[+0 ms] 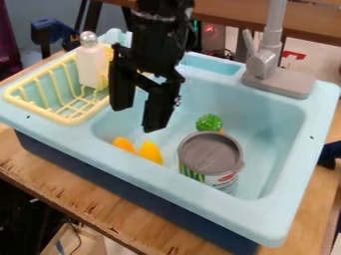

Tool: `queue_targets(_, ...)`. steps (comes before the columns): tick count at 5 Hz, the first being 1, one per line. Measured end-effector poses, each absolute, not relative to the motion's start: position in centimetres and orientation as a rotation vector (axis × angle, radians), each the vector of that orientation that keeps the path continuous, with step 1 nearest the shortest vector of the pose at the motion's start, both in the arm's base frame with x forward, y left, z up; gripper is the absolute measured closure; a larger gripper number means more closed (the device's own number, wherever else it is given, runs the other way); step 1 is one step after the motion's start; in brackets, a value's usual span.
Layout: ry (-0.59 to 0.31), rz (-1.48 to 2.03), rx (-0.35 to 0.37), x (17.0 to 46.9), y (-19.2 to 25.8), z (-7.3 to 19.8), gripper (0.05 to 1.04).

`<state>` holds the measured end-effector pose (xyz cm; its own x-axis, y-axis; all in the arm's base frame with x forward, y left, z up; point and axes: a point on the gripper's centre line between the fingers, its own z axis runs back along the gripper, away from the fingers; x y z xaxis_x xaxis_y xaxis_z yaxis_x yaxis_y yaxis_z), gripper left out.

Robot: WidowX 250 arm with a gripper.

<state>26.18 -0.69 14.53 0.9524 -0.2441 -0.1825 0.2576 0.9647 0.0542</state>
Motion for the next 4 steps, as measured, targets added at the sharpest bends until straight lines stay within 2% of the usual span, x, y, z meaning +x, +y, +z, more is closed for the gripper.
queue_targets(2, 0.205, -0.298, 0.074, 25.6, -0.7, 12.8, 0.075)
queue_targets(4, 0.185, -0.321, 0.067, 25.8, -1.6, 12.0, 0.075)
